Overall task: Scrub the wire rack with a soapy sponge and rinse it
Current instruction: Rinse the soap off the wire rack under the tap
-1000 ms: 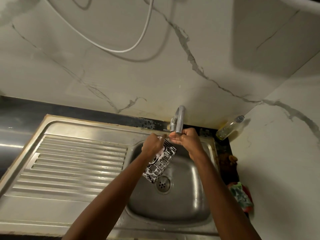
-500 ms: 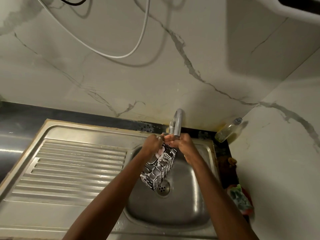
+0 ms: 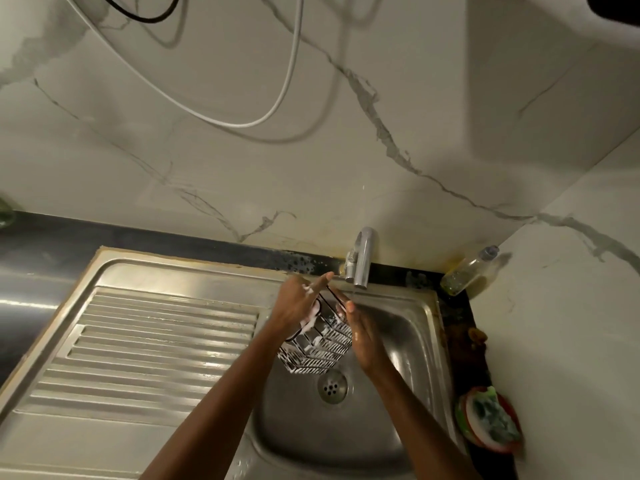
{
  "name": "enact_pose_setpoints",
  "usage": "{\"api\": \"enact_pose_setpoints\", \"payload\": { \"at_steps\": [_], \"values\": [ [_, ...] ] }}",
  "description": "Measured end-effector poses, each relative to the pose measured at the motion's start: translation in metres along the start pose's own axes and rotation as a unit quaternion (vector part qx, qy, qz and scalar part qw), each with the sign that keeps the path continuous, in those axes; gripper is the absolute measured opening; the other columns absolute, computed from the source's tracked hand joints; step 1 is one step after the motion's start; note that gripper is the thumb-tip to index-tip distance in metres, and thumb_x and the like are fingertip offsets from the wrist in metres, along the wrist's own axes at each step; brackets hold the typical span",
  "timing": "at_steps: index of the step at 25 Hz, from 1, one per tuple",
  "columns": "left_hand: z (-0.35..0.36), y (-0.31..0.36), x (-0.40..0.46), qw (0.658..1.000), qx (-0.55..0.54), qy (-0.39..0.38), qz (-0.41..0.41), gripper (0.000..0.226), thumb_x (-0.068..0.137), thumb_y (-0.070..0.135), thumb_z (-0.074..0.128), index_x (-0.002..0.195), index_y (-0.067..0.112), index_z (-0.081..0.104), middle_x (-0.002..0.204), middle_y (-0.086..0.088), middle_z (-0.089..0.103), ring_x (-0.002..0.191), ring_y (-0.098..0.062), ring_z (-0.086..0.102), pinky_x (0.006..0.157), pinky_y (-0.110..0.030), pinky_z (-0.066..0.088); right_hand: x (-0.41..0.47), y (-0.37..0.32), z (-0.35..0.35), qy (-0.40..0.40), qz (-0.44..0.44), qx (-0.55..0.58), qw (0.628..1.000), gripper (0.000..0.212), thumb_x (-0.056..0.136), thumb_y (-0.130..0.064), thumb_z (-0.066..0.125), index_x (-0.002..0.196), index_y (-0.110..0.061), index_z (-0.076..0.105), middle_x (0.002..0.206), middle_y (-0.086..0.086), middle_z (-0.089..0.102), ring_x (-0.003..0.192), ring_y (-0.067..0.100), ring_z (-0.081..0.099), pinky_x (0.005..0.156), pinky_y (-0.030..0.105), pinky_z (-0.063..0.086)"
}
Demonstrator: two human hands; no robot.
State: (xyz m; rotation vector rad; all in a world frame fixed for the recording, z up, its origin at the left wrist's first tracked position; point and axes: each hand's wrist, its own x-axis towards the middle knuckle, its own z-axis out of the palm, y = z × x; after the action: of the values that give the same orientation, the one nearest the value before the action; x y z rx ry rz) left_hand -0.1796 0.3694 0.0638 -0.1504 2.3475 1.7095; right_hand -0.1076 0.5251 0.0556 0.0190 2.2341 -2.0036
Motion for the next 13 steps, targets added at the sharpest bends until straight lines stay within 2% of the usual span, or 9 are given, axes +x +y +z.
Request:
{"api": "enact_pose_setpoints", "payload": {
  "at_steps": [2,4,6,8,9,11,12,13],
  "values": [
    [-0.005,-0.006,-0.009,1.000,-0.017,0.022,-0.002,0.065,0.093,0.054,0.065,0.052,0.004,0.058,0.041,-0.002,0.057,0.034,-0.016,0.048,0.045,-0.025,0.042,0.009,-0.004,0.005,-0.026,-0.067,-0.087,0.994,0.042,0.110,-0.030,0.031,0.146,-0.023,0.050,0.150,-0.014,0.050,0.141,0.006,0.042,0.116,0.025,0.034],
    [-0.012,-0.012,-0.019,0.999,-0.027,0.012,0.026,0.071,0.092,0.055,0.067,0.056,-0.005,0.059,0.044,-0.008,0.058,0.037,-0.019,0.050,0.046,-0.026,0.041,0.020,0.002,0.008,-0.001,-0.060,-0.114,0.992,0.042,0.108,-0.036,0.034,0.144,-0.025,0.054,0.148,-0.009,0.053,0.138,0.009,0.047,0.115,0.032,0.037],
    [-0.025,-0.009,-0.027,0.997,-0.037,-0.040,0.055,0.059,0.092,0.045,0.073,0.062,-0.005,0.064,0.048,-0.004,0.061,0.041,-0.019,0.053,0.049,-0.026,0.041,0.030,0.013,0.004,0.027,0.043,-0.107,0.993,0.052,0.100,-0.058,0.037,0.143,-0.033,0.052,0.148,-0.009,0.051,0.138,0.011,0.046,0.116,0.043,0.036],
    [-0.033,-0.001,-0.034,0.988,-0.026,-0.132,0.074,0.025,0.089,0.028,0.080,0.080,0.005,0.075,0.063,0.003,0.072,0.053,-0.012,0.064,0.056,-0.021,0.047,0.044,0.018,-0.002,-0.034,0.226,-0.064,0.972,0.068,0.093,-0.069,0.039,0.148,-0.030,0.047,0.148,-0.006,0.047,0.139,0.018,0.043,0.118,0.048,0.031],
    [-0.034,0.001,-0.036,0.981,-0.002,-0.176,0.082,0.019,0.086,0.026,0.083,0.092,0.009,0.077,0.075,0.004,0.076,0.062,-0.009,0.069,0.061,-0.019,0.050,0.054,0.019,-0.003,-0.059,0.295,-0.063,0.952,0.075,0.091,-0.073,0.039,0.148,-0.025,0.048,0.148,0.001,0.049,0.138,0.023,0.044,0.118,0.048,0.030],
    [-0.026,0.006,-0.045,0.969,0.049,-0.212,0.119,0.040,0.077,0.032,0.090,0.111,0.019,0.074,0.096,0.010,0.078,0.081,-0.002,0.072,0.072,-0.016,0.053,0.066,0.021,-0.006,-0.060,0.373,-0.085,0.922,0.100,0.075,-0.091,0.037,0.147,-0.022,0.048,0.152,0.011,0.046,0.138,0.031,0.044,0.116,0.050,0.030],
    [-0.020,0.008,-0.051,0.967,0.050,-0.210,0.136,0.051,0.073,0.032,0.093,0.119,0.026,0.070,0.107,0.017,0.075,0.095,0.003,0.070,0.080,-0.012,0.053,0.070,0.024,-0.009,-0.057,0.381,-0.088,0.919,0.108,0.068,-0.097,0.037,0.147,-0.024,0.048,0.154,0.012,0.044,0.138,0.033,0.043,0.116,0.052,0.029],
    [-0.015,0.010,-0.056,0.967,0.052,-0.202,0.144,0.062,0.070,0.032,0.094,0.125,0.031,0.065,0.117,0.023,0.071,0.108,0.008,0.065,0.089,-0.008,0.049,0.071,0.027,-0.013,-0.042,0.376,-0.085,0.922,0.107,0.068,-0.096,0.039,0.147,-0.024,0.048,0.154,0.009,0.043,0.138,0.033,0.043,0.117,0.051,0.030]
  ]
}}
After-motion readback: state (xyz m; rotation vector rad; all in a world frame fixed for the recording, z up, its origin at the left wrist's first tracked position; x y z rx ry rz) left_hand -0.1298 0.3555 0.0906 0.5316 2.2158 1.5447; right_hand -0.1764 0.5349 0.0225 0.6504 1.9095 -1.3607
